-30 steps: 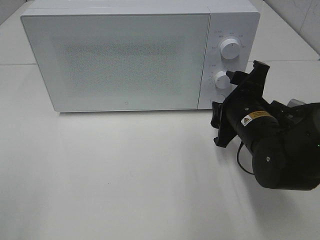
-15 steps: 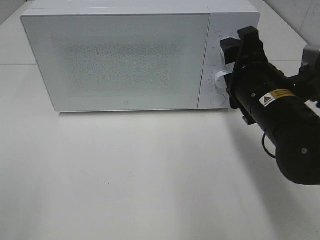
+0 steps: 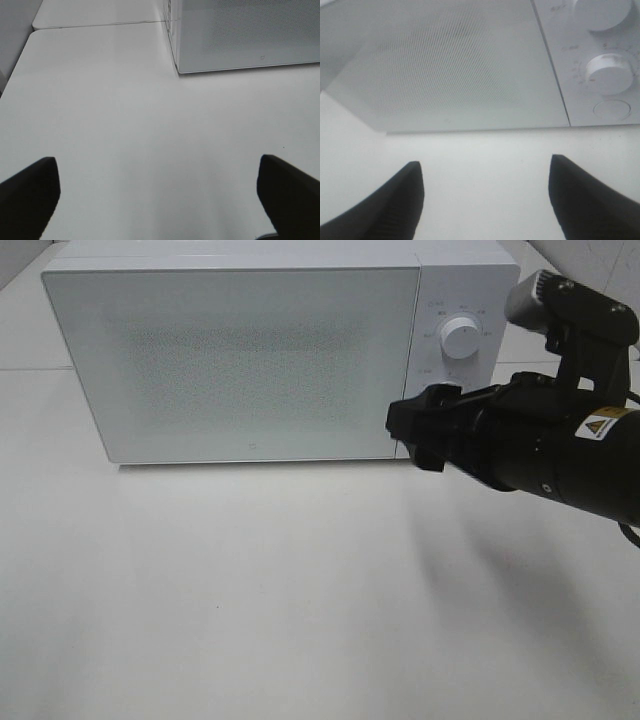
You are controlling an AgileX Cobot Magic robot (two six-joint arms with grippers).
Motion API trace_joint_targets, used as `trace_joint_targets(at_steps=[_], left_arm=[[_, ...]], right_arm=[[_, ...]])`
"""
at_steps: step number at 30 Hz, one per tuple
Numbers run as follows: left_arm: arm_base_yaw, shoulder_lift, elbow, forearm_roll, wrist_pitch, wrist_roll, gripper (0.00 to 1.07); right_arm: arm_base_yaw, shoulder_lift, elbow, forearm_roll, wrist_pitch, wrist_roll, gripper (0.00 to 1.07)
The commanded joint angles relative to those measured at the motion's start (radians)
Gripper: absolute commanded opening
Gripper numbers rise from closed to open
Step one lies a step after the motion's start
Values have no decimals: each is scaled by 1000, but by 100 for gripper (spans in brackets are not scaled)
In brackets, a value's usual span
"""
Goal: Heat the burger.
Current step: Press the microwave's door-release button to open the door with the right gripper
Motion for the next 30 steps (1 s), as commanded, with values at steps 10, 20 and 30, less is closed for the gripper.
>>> trace_joint_targets(at_steps=[10,20,30], left_arm=[[-2,-15,1,-2,-15,-6,105],[-2,-15,1,-2,-15,-6,105],[-2,-15,1,-2,-15,-6,105]], right_arm=[[-174,-68,-148,-271,591,32,67],[-579,-68,-256,-709,979,316,83],[-595,-292,-237,-657,1236,298,81]])
